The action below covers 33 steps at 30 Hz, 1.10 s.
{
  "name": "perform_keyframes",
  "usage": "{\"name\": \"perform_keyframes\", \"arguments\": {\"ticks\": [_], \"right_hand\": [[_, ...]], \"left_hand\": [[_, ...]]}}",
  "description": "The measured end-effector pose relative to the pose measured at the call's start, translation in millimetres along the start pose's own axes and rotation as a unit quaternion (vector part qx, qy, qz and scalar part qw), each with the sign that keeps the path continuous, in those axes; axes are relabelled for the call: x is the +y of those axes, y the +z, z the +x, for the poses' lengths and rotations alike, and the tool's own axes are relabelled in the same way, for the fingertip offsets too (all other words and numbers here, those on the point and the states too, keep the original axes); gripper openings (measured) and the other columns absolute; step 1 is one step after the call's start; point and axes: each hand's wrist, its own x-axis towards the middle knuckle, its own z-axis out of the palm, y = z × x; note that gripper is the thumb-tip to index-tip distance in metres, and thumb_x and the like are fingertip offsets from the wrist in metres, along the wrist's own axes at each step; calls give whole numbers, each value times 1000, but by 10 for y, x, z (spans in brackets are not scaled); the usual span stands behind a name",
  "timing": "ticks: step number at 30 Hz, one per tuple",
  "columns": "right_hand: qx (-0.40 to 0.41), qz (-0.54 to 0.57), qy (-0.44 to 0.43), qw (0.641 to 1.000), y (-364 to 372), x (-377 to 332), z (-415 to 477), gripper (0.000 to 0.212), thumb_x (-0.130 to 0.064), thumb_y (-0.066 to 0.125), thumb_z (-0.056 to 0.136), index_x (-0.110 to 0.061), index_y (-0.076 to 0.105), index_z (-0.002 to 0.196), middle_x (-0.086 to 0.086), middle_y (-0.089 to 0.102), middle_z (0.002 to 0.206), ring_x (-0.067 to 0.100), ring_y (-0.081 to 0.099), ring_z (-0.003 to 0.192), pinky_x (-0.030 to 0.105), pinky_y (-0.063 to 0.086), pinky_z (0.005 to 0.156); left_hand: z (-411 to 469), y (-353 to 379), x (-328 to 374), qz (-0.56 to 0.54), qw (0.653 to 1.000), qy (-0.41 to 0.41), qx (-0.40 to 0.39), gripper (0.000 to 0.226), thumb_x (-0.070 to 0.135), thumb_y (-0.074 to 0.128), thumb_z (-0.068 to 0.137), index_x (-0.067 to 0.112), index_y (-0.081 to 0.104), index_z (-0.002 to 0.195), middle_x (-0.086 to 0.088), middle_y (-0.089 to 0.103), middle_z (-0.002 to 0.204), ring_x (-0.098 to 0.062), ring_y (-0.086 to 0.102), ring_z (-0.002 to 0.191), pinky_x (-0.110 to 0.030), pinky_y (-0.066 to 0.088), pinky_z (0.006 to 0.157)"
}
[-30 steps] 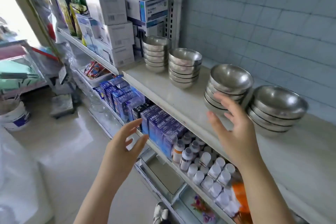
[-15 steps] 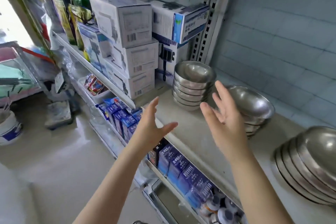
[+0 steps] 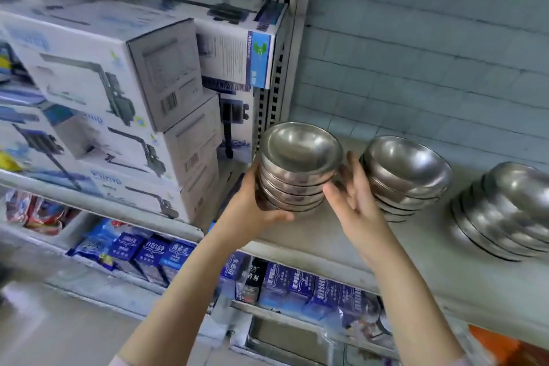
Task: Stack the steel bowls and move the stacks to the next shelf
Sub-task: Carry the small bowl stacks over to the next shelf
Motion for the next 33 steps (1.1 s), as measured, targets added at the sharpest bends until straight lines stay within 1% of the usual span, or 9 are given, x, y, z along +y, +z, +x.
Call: {"name": "perform_keyframes", "arguments": {"ticks": [3, 7, 9, 11, 15, 20, 24, 28, 33], "right_hand": [[13, 16, -12, 1000, 102, 68, -51, 77, -62, 66, 74, -47, 36, 144, -24, 44, 149, -8, 41, 135, 39, 32, 119], [54, 34, -14, 998, 233, 45, -174, 49, -56, 68, 80, -64, 47, 124, -27, 57, 136, -3, 51, 129, 51, 40, 112], [75, 43, -15, 996, 264, -30, -268, 52, -67, 70, 73, -68, 49, 121, -24, 57, 137, 1, 52, 130, 52, 42, 110], [93, 43, -27, 994, 264, -126, -388, 60, -75, 71, 66, -69, 49, 121, -21, 56, 140, 4, 53, 130, 53, 44, 108], [135, 25, -70, 988, 169, -348, -689, 60, -78, 69, 64, -69, 49, 120, -22, 60, 134, 1, 58, 123, 49, 47, 106], [194, -6, -93, 977, -204, -547, -1150, 58, -82, 66, 61, -75, 48, 115, -29, 61, 129, -3, 59, 120, 45, 50, 103], [238, -18, -93, 967, -698, -553, -1617, 59, -83, 65, 60, -75, 48, 116, -30, 59, 131, -4, 60, 118, 35, 54, 99], [280, -22, -86, 956, -1326, -489, -2252, 60, -79, 66, 66, -67, 50, 123, -28, 58, 134, 0, 60, 120, 43, 53, 100], [331, -20, -65, 941, -2177, -342, -3086, 63, -79, 66, 66, -65, 50, 126, -30, 58, 133, 0, 62, 118, 43, 54, 98]], "left_hand": [[-97, -170, -42, -3, 999, -8, -40, 123, 32, 94, 51, 34, 18, 148, 18, 55, 132, 1, 51, 122, -27, 42, 105], [-209, -261, -18, -34, 998, -5, -56, 117, 26, 95, 52, 29, 26, 147, 17, 59, 124, 6, 55, 114, -24, 46, 102], [-280, -291, -2, -38, 997, 3, -65, 112, 38, 94, 49, 32, 32, 143, 16, 61, 124, -1, 56, 117, -33, 46, 104], [-390, -295, 68, -36, 997, 22, -69, 107, 42, 93, 50, 37, 35, 140, 18, 61, 125, -2, 55, 119, -33, 43, 105], [-610, -221, 381, -47, 994, 70, -65, 101, 27, 91, 57, 35, 36, 141, 21, 61, 123, 8, 54, 114, -7, 41, 94], [-784, 141, 729, -72, 986, 100, -116, 103, 28, 91, 55, 29, 37, 143, 13, 61, 127, -3, 55, 120, -31, 43, 105], [-948, 718, 953, -87, 978, 103, -162, 104, 19, 93, 56, 24, 37, 144, 9, 63, 127, -7, 57, 120, -34, 43, 105], [-1234, 1484, 1188, -104, 967, 96, -212, 106, 27, 92, 52, 26, 37, 143, 9, 62, 128, -10, 57, 120, -38, 45, 103], [-1692, 2567, 1530, -110, 950, 108, -273, 98, 16, 91, 56, 28, 42, 139, 6, 66, 122, -15, 62, 115, -42, 48, 100]]}}
